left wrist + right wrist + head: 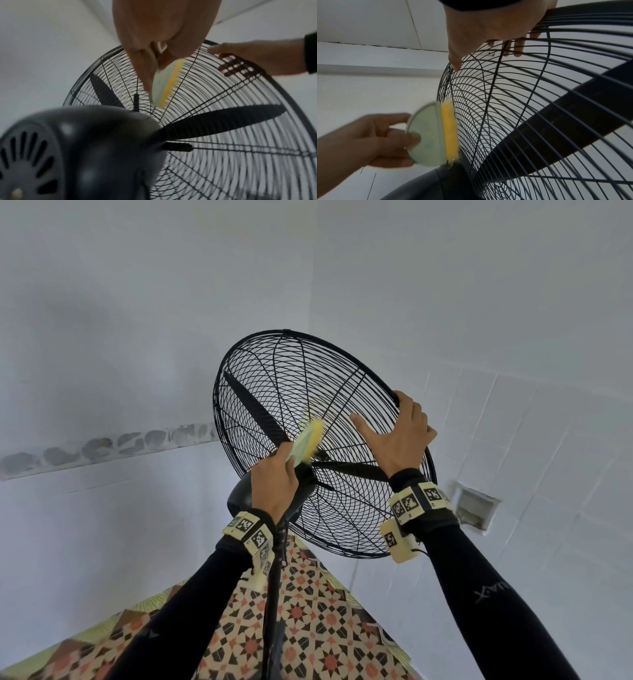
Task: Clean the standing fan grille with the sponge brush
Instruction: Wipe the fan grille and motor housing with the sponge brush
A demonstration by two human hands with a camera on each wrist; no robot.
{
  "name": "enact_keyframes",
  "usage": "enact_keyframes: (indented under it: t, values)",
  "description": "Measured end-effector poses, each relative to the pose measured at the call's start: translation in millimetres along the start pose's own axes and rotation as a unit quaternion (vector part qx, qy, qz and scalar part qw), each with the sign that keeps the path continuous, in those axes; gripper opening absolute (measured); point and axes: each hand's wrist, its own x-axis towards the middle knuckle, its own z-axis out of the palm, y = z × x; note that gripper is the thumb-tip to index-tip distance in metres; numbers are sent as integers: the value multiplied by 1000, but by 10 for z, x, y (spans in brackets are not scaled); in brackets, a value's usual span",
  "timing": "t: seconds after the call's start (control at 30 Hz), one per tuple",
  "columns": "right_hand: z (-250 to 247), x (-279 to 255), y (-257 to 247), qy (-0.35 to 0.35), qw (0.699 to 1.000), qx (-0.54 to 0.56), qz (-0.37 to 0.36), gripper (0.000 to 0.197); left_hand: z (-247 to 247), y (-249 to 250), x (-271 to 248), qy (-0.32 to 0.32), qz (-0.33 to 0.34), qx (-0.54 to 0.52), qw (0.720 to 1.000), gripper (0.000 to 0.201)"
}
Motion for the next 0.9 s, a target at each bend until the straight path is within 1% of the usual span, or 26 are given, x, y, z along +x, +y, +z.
enact_keyframes:
  t: [0.03,0.07,0.17,0.23,0.33,0.37,0.5,0.57,0.63,0.7,0.77,0.83,0.9]
  values:
    - [-2,4,11,-1,1000,-1,2,87,5,-29,8,-11,-9,9,1000,18]
    - [-5,1,18,-2,1000,-2,3,87,-8,-34,11,-8,-11,2,1000,18]
    - [-7,-11,4,1,1000,-2,1,87,-55,34,17,44,18,-39,998,19]
    - [-7,-7,-14,-3,1000,2,1,87,-32,32,15,36,25,-32,999,16]
    - [-19,18,-19,-10,1000,7,8,87,-13,-24,53,-26,-9,32,999,16]
    - [-24,10,-19,-11,1000,6,9,87,-33,-53,77,-31,-24,38,999,19]
    - [-34,-21,-12,-2,1000,3,2,86,-193,-145,226,27,-105,20,994,27]
    - [-30,-22,-22,-4,1000,2,2,86,-213,-165,284,6,-150,10,989,29]
    - [-22,-19,-41,-5,1000,1,5,86,-142,-165,311,-24,-176,-18,984,31]
    - [-10,-18,-51,0,1000,-3,5,85,-57,-126,302,-37,-197,-54,978,30]
    - [0,-24,-27,7,1000,-6,5,85,55,-122,210,-51,-183,-87,978,28]
    - [1,-16,2,10,1000,-4,5,86,111,-163,75,-76,-149,-129,977,24]
    - [5,-9,4,11,1000,2,5,87,93,-218,21,-58,-145,-137,978,22]
